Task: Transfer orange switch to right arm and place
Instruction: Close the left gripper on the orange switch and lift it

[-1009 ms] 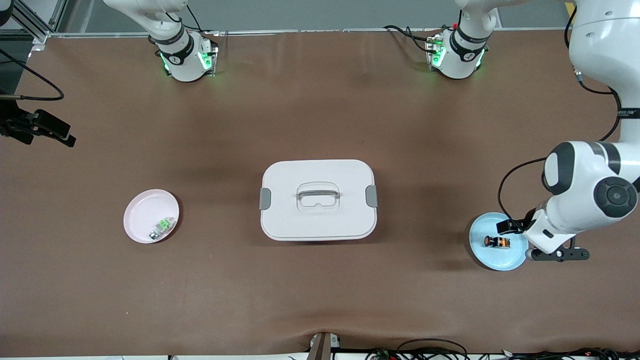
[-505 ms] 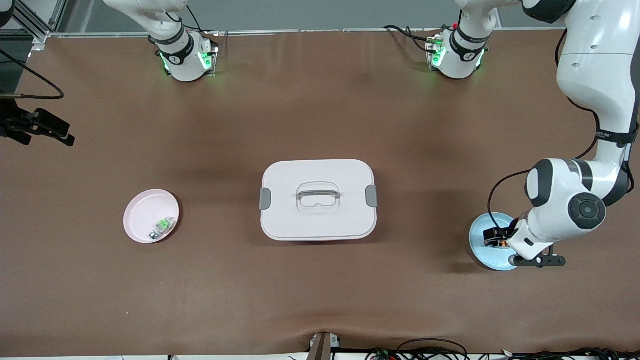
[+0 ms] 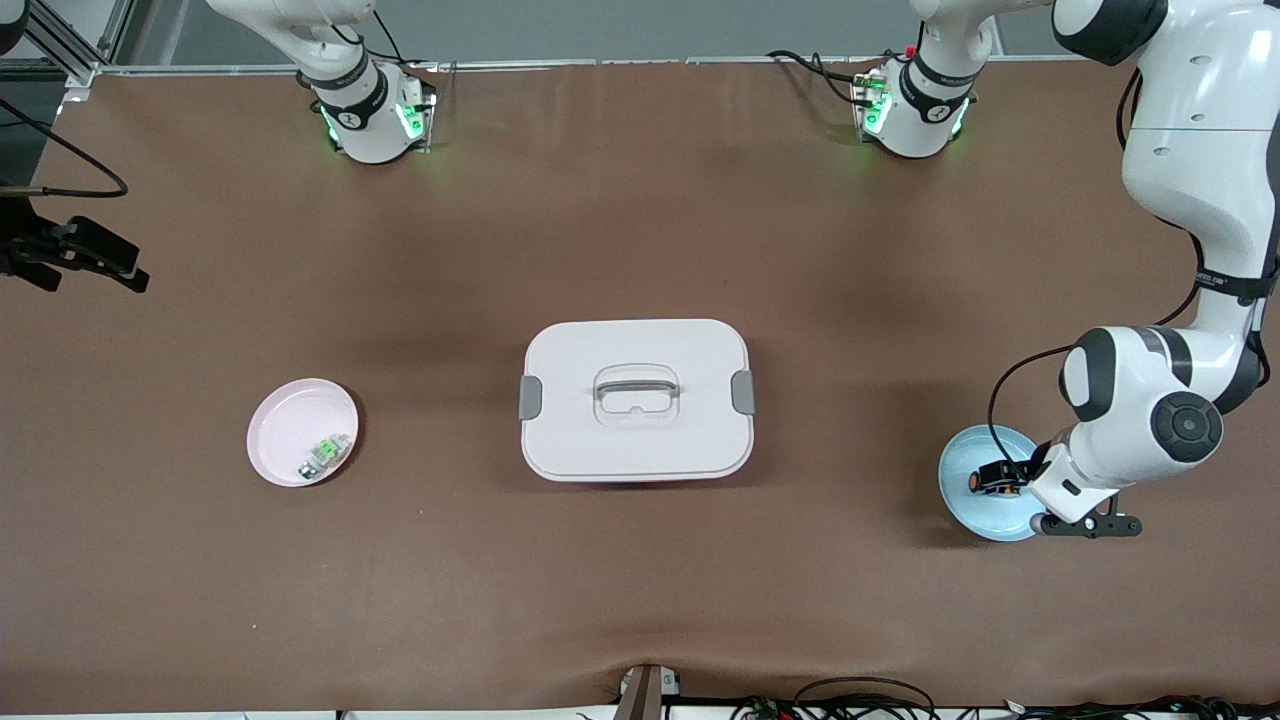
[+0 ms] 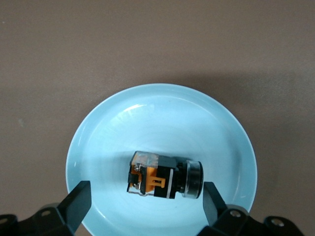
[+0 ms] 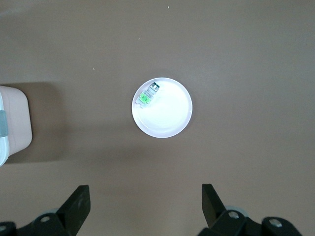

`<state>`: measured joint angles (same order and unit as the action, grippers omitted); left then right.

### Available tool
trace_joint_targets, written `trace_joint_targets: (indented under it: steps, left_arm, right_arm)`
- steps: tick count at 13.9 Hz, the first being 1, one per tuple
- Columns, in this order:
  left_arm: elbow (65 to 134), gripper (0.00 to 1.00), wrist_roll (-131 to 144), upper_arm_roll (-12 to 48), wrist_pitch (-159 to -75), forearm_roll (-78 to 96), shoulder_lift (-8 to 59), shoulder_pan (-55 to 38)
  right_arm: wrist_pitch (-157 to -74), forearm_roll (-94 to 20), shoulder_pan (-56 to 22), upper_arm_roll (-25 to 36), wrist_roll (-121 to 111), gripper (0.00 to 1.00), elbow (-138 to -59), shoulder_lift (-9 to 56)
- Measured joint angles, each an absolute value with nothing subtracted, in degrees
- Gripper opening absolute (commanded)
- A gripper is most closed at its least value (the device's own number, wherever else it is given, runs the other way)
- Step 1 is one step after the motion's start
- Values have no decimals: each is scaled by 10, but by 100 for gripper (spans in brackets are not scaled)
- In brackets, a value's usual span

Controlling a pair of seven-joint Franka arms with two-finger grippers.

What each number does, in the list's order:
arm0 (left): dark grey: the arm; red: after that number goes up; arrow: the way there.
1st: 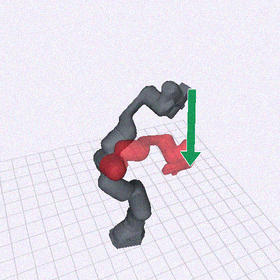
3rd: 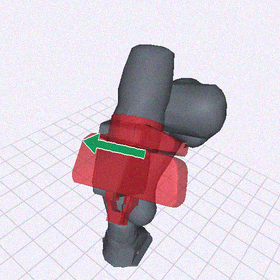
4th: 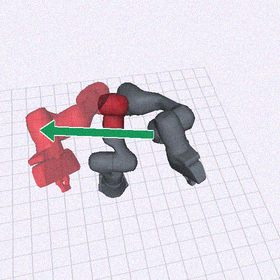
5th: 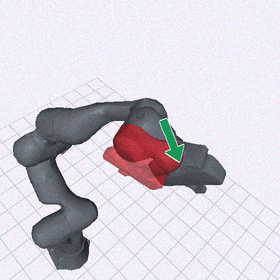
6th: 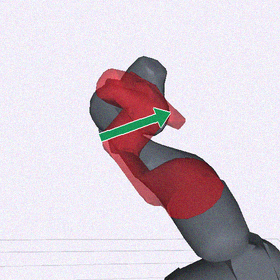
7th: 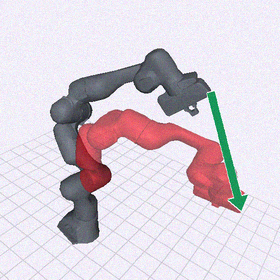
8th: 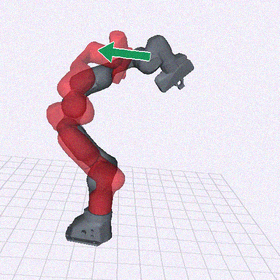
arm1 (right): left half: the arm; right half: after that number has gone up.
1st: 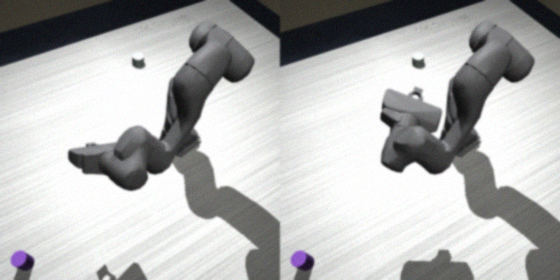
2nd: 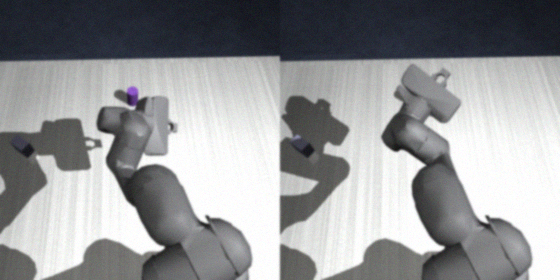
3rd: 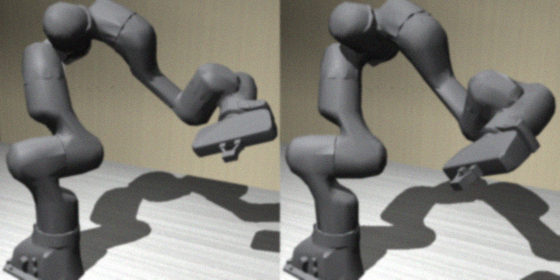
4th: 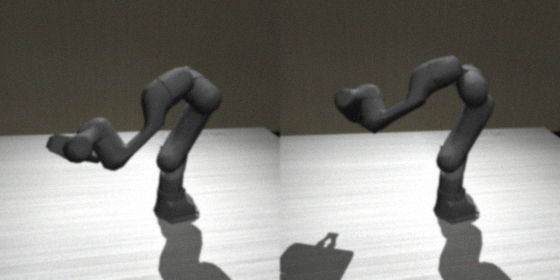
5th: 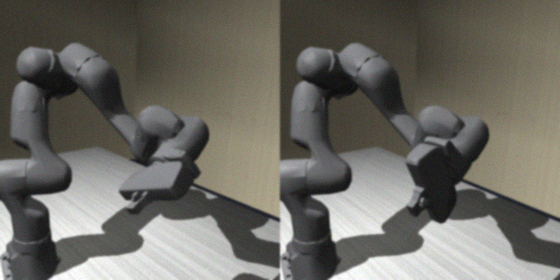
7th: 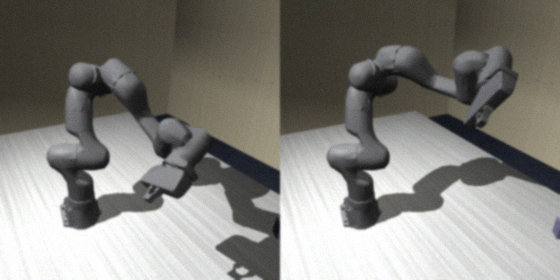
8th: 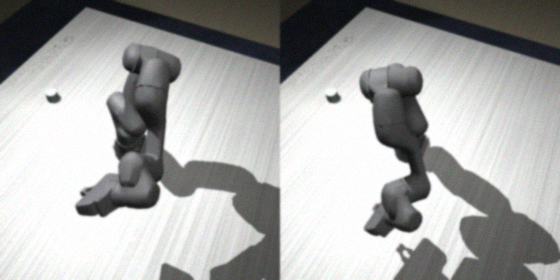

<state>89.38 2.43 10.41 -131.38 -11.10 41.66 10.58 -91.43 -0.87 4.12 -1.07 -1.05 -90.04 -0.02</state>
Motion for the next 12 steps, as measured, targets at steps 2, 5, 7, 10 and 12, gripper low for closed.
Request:
trace_joint_targets:
  steps: [2,5,7,10,12]
  left_arm:
    - [894,100,24,105,-1317,-111,419,104]
    - [894,100,23,107,-1330,-111,424,100]
    - [894,100,9,107,-1341,-111,434,99]
    - [894,86,-8,107,-1349,-111,443,99]
    - [894,78,-11,107,-1349,-111,444,99]
  right_arm:
    - [-915,-9,41,-10,-11,100,-900,0]
    - [-916,-9,41,-10,-10,100,-900,0]
    - [-916,-10,41,-9,-9,100,-900,0]
    - [-916,-10,41,-9,-6,100,-900,0]
    - [-916,-10,41,-9,-5,100,-900,0]
